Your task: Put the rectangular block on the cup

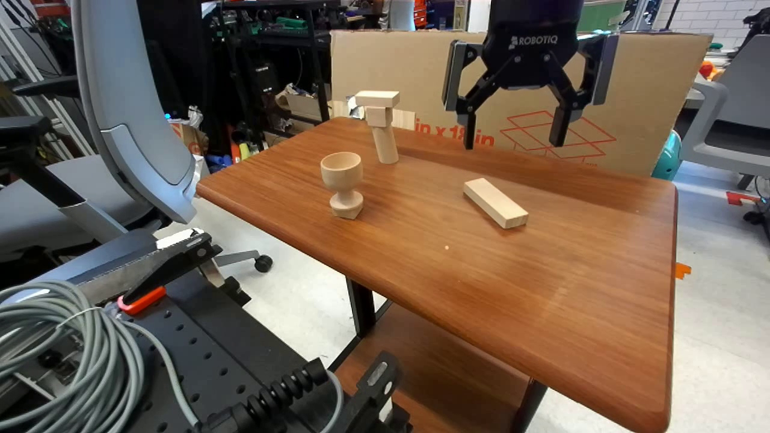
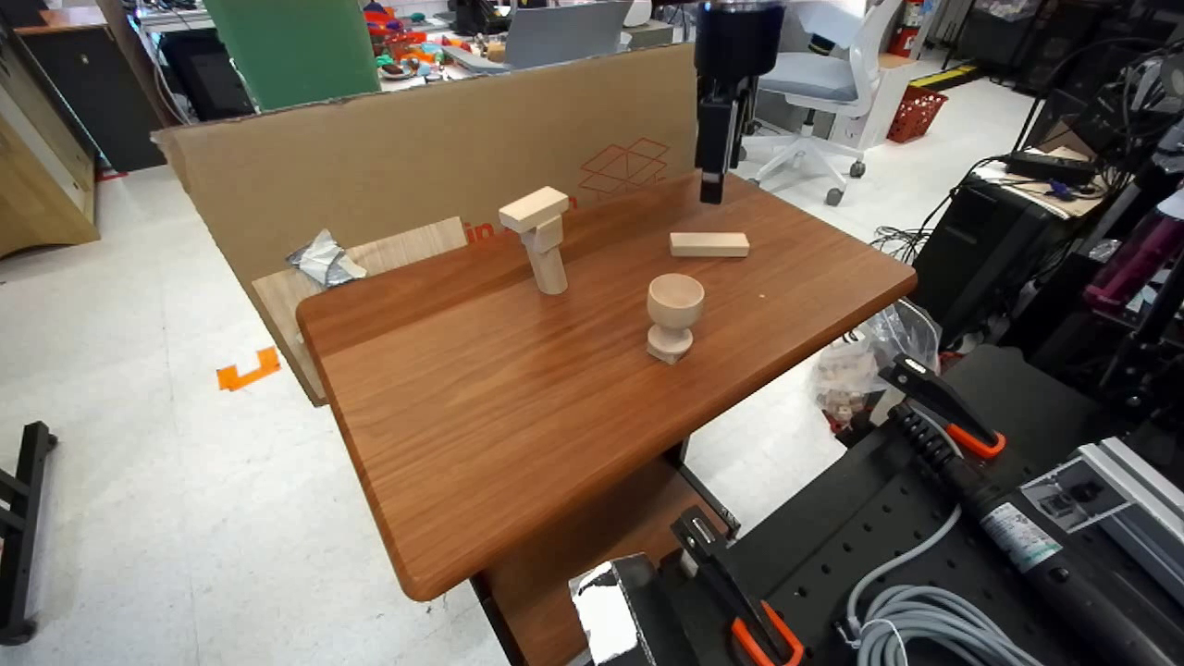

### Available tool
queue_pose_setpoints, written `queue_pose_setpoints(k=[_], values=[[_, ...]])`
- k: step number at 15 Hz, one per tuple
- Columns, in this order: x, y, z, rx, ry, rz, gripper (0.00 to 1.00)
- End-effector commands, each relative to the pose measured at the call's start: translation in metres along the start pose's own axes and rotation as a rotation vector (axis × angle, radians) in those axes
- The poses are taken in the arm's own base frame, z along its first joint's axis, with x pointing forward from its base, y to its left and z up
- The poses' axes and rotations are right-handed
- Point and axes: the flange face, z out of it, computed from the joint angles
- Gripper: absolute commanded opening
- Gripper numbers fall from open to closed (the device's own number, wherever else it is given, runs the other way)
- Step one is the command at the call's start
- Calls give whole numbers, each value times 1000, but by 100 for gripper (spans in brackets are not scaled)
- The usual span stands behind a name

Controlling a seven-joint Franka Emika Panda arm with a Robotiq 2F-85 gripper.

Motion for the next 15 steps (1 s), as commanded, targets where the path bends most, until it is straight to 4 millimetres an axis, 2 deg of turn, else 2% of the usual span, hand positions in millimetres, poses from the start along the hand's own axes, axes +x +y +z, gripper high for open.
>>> queue_pose_setpoints(k=[1,6,15], values=[[-1,3,11,18,-88,-41,100],[-5,6,27,10,-156,-92,100],[21,0,52,35,-173,-150,100]])
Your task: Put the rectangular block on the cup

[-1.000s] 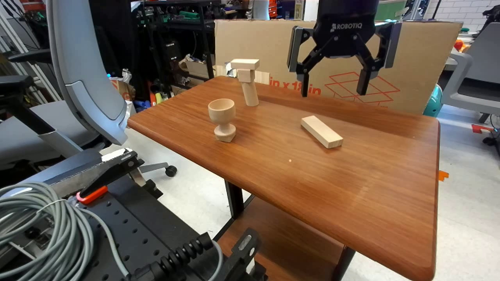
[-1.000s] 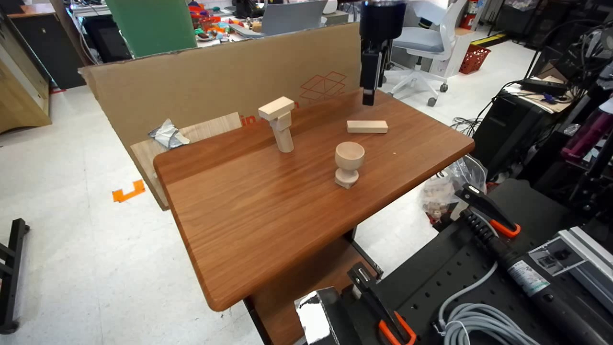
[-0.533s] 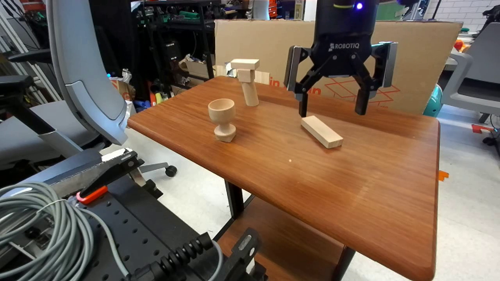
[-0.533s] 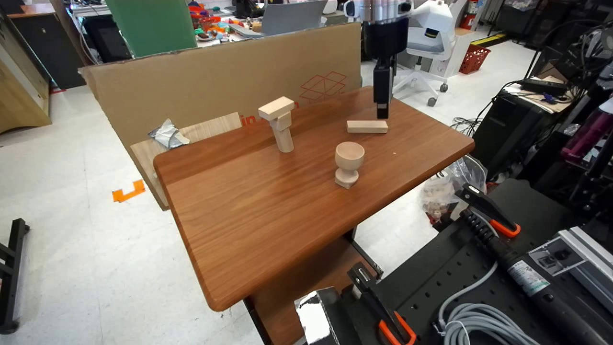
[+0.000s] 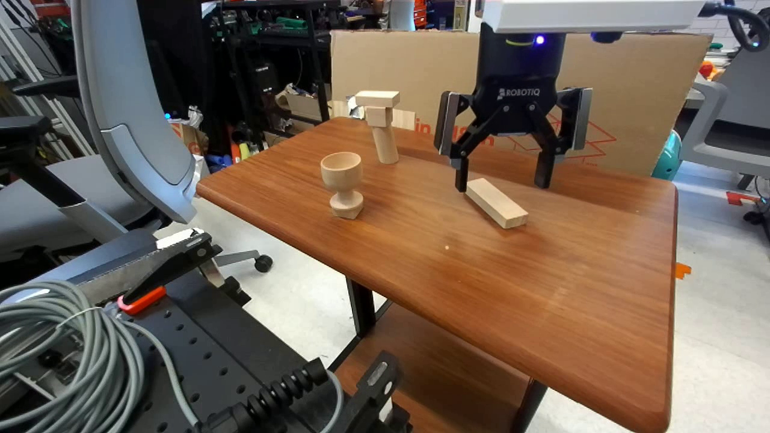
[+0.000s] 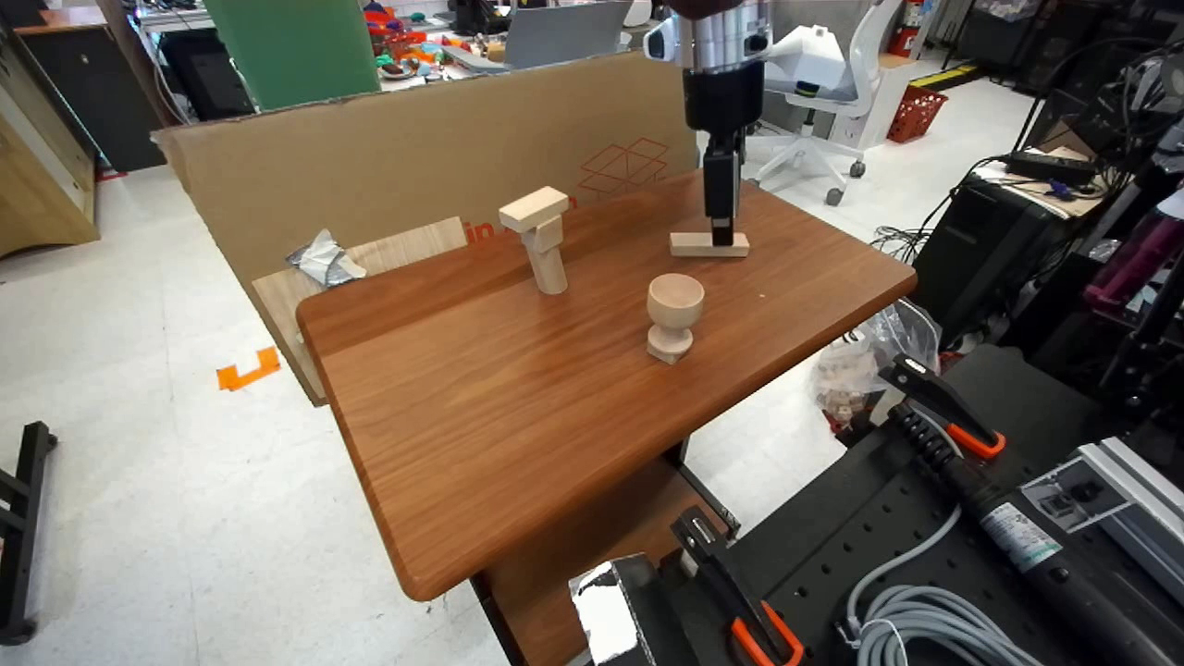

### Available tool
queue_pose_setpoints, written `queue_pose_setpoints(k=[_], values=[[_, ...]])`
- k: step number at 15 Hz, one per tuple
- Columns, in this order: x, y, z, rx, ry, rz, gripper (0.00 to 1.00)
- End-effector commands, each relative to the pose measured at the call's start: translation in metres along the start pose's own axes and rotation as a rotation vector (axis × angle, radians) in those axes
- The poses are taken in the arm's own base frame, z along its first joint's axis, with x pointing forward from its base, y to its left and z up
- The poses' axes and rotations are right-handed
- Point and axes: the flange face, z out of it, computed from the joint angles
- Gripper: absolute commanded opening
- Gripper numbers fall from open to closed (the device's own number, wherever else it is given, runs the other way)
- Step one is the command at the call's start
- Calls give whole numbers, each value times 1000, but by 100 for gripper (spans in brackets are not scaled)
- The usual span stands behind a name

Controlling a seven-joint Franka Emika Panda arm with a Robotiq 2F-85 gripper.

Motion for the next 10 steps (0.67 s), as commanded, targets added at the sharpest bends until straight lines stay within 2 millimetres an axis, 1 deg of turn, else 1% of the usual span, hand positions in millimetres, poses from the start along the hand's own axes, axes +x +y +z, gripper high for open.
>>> queue_pose_setpoints(k=[1,5,6,7,10], values=[[12,8,7,9,-30,-40,100],[18,12,13,12,-50,-77,100],[18,13,14,14,-55,-87,89],[19,14,14,15,-58,-92,74],[19,18,13,1,-60,-104,50]])
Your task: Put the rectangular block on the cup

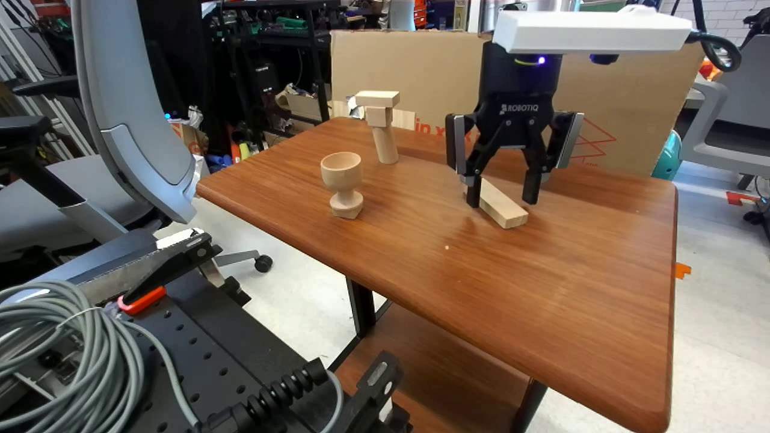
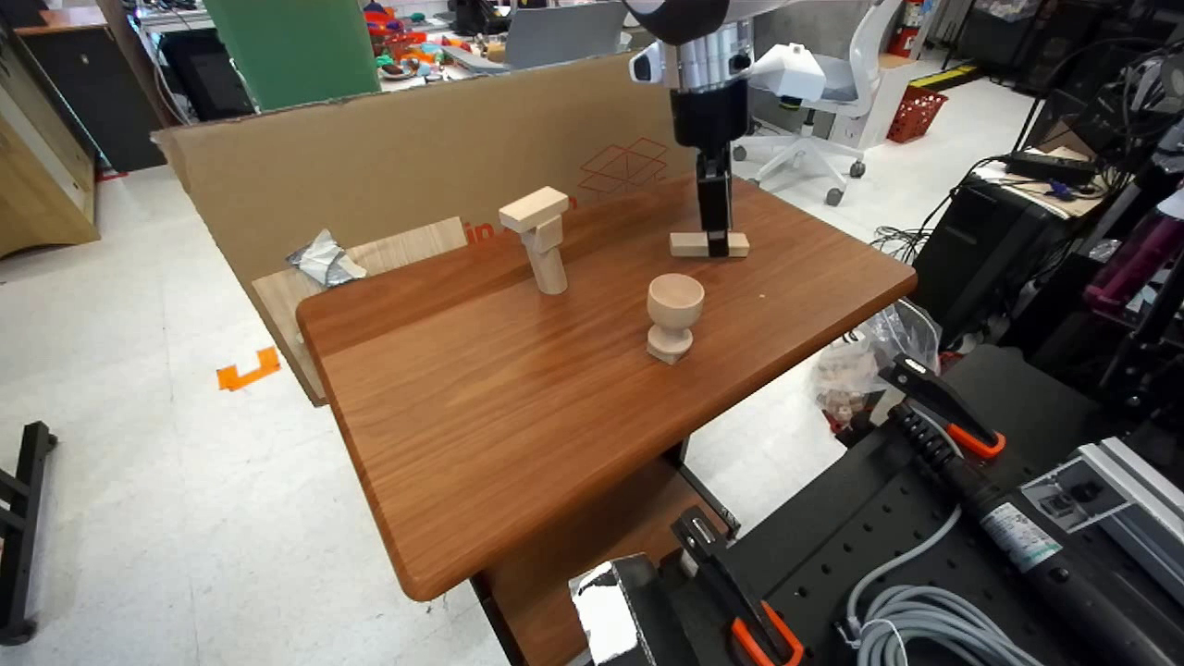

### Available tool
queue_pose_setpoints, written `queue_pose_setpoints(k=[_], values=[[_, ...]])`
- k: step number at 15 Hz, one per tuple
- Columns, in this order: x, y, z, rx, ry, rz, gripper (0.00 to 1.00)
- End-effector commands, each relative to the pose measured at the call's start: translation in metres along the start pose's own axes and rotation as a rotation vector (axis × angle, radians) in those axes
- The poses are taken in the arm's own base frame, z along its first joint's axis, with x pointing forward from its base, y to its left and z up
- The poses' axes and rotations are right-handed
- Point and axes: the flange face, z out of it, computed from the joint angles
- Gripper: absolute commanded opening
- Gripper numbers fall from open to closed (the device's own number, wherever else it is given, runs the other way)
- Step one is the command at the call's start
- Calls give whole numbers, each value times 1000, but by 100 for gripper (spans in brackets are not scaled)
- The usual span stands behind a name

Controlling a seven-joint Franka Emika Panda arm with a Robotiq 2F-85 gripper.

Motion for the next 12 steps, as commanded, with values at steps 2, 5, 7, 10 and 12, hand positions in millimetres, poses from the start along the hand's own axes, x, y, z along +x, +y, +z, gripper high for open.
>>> queue_pose_setpoints(k=[2,5,7,10,12], values=[[3,12,-4,-33,-25,-32,35],[2,15,-12,-76,-24,-14,12],[2,11,-31,-107,14,21,8],[0,-7,-82,-162,178,65,8],[-2,-27,-122,-197,276,97,8]])
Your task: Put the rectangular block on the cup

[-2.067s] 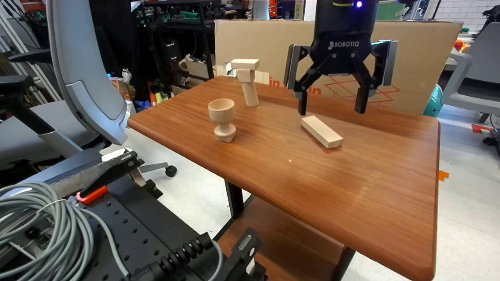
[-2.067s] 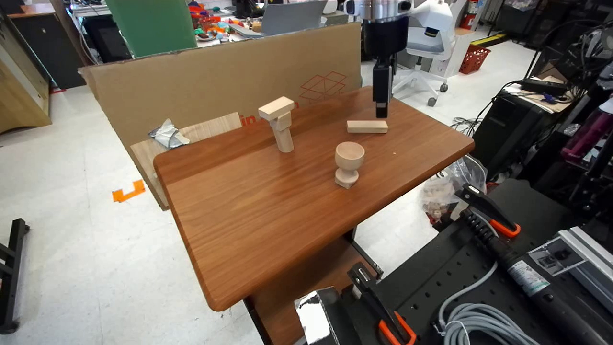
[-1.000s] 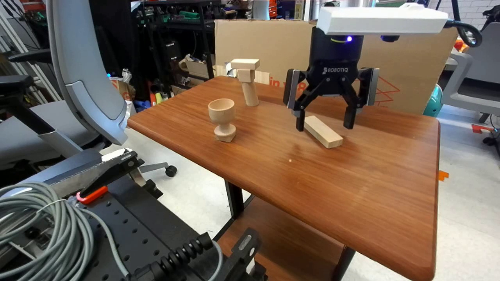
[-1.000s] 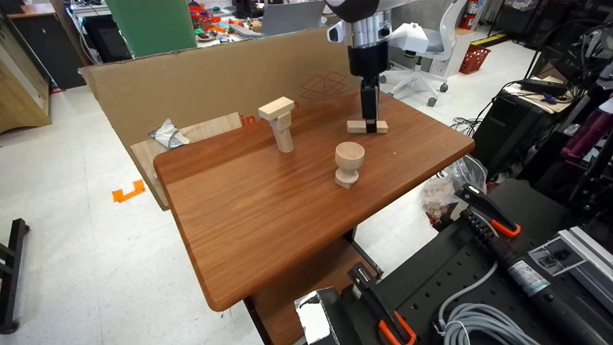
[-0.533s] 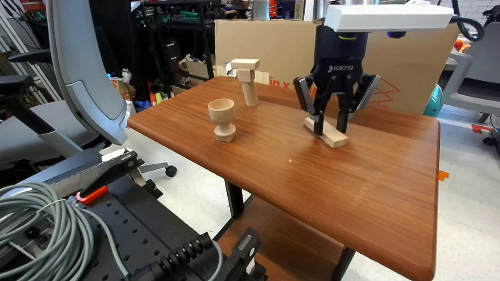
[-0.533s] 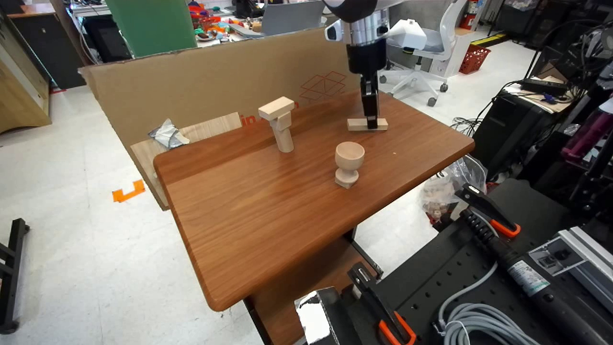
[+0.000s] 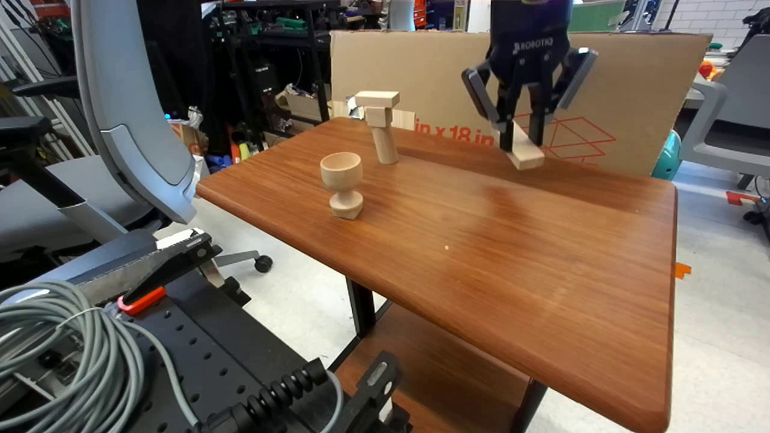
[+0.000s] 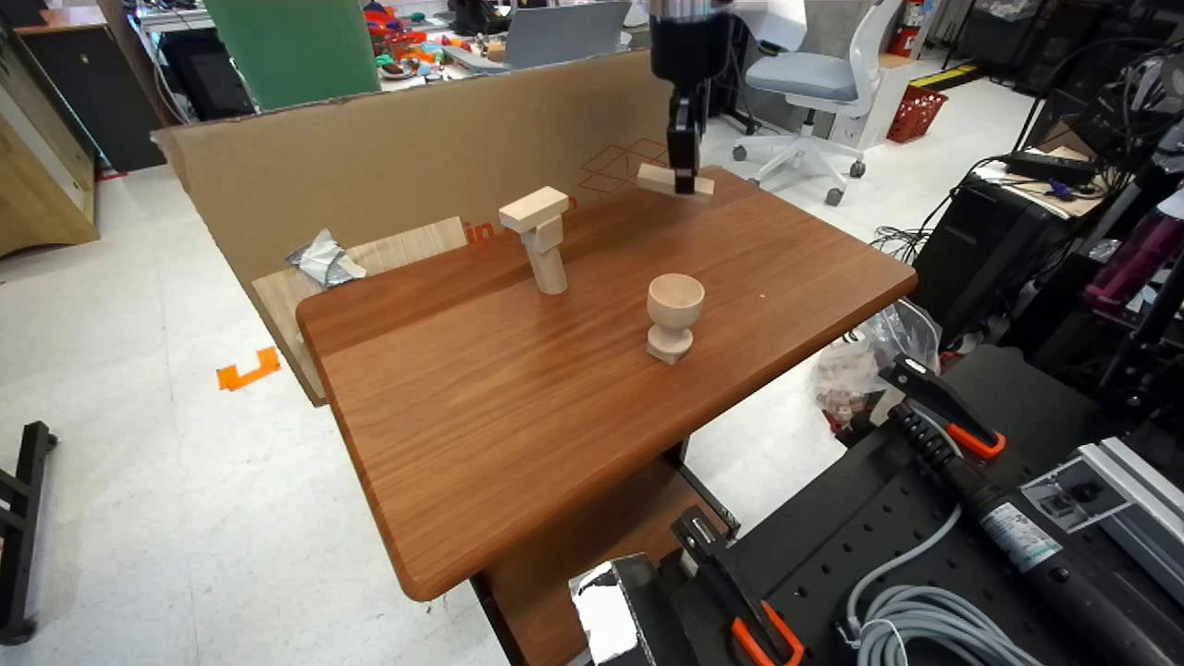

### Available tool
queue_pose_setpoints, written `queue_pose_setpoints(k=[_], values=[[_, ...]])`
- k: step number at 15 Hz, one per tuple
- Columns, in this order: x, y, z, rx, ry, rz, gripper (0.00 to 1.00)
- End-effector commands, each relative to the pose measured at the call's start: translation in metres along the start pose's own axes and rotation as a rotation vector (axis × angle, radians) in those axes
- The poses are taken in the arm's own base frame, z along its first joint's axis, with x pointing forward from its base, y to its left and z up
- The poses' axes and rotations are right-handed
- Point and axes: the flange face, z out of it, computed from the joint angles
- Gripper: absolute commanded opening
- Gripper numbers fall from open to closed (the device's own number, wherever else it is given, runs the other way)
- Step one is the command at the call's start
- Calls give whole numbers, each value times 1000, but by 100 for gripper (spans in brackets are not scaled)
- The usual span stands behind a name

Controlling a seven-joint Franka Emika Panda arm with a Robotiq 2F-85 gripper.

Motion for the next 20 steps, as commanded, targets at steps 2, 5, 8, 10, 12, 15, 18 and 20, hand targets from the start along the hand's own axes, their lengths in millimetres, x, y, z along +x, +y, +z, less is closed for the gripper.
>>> queue_pose_setpoints(k=[2,5,8,10,12,15,18,20], values=[[-5,-38,-97,-58,199,81,8],[-15,-64,-131,-89,235,60,8],[-32,-87,-145,-100,209,42,8],[-43,-101,-145,-93,172,22,8],[-49,-116,-143,-82,156,-25,8],[-54,-139,-137,-66,142,-103,8],[-56,-161,-129,-56,120,-192,8],[-59,-172,-121,-54,98,-250,8]])
